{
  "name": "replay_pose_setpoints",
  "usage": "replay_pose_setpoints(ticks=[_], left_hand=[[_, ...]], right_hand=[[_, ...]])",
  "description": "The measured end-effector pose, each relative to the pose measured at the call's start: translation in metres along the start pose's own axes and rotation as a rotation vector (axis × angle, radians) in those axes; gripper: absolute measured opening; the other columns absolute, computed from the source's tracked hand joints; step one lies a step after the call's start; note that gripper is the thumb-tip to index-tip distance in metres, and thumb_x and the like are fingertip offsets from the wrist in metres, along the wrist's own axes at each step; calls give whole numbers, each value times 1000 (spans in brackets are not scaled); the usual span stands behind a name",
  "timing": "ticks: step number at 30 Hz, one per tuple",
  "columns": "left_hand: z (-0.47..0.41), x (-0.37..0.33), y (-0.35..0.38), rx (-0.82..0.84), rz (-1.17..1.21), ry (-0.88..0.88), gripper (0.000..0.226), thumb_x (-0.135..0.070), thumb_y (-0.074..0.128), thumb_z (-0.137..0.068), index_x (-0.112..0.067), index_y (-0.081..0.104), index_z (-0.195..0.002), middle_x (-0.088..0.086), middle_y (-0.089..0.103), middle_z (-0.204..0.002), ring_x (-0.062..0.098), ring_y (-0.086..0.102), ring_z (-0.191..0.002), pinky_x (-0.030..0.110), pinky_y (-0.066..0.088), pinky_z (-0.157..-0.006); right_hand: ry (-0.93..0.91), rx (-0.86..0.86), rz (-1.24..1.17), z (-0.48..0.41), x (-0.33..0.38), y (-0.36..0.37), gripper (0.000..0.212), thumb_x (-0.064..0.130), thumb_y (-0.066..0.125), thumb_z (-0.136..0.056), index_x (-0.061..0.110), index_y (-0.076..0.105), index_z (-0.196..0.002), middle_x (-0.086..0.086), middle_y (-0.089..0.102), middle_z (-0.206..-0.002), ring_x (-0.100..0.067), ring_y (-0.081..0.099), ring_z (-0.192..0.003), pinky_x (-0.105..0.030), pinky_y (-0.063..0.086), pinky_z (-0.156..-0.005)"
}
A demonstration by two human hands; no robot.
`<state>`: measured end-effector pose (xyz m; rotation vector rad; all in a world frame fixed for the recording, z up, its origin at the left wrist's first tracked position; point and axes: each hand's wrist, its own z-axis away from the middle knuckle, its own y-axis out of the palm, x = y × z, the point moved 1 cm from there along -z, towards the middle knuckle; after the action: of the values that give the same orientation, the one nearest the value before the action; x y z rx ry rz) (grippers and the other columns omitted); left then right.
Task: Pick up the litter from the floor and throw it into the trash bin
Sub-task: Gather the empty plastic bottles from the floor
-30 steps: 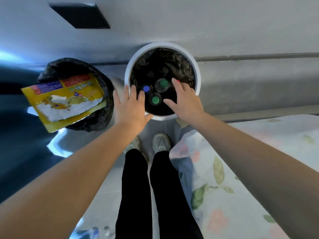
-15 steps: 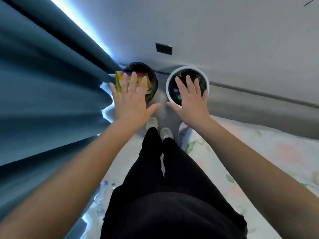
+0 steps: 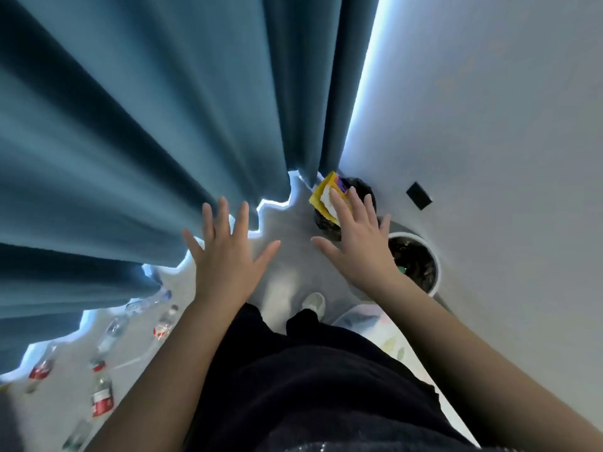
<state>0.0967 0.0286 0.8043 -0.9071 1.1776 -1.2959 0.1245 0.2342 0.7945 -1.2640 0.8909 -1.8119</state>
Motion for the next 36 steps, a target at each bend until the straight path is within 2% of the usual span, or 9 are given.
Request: replay_pose_setpoints(ticks=[5, 12, 18, 22, 27, 36], left_hand=[[27, 52, -2, -34, 81, -193, 80, -68, 36, -86, -26, 15, -151, 8, 3, -161, 28, -6, -147, 64, -1, -112], [59, 138, -13, -65, 113, -342, 77, -67, 34, -88, -27, 13, -151, 5, -1, -161, 26, -9, -147, 61, -4, -112], [104, 237, -11, -115, 156, -451, 78, -69, 29, -85, -28, 16, -150, 4, 1, -161, 25, -7, -148, 62, -1, -113], [144, 312, -8, -147, 165, -516, 77, -68, 35, -86, -28, 20, -150, 4, 5, -161, 26, -3, -148, 62, 1, -113], [189, 398, -7, -104, 169, -621, 75, -68, 34, -88, -27, 20, -150, 5, 6, -161, 27, -3, -148, 62, 1, -113], [234, 472, -2, -154, 281, -798, 73, -63, 39, -89, -24, 25, -149, 5, 8, -161, 24, -1, -148, 62, 1, -112]], right_hand=[[-188, 62, 78, -12, 61, 6, 81, 56, 51, -89, 35, 5, -153, -2, -2, -163, -30, -7, -149, -64, 2, -115], [-346, 110, 171, -9, 157, 33, 78, 57, 44, -92, 34, 2, -153, -3, -2, -163, -28, -8, -149, -59, 0, -117], [-426, 122, 218, 15, 244, 93, 79, 60, 44, -91, 35, 2, -153, -2, -1, -163, -29, -6, -149, -59, 2, -116], [-414, 179, 155, 39, 307, 139, 78, 57, 46, -91, 36, 2, -152, -1, -3, -163, -26, -7, -149, -59, 1, -117], [-441, 243, 137, 65, 379, 191, 80, 55, 49, -91, 36, 2, -153, -1, -3, -163, -26, -7, -149, -58, -1, -117], [-580, 368, 219, 81, 459, 246, 80, 52, 51, -91, 36, 3, -152, -1, -4, -162, -27, -8, -149, -57, -1, -116]])
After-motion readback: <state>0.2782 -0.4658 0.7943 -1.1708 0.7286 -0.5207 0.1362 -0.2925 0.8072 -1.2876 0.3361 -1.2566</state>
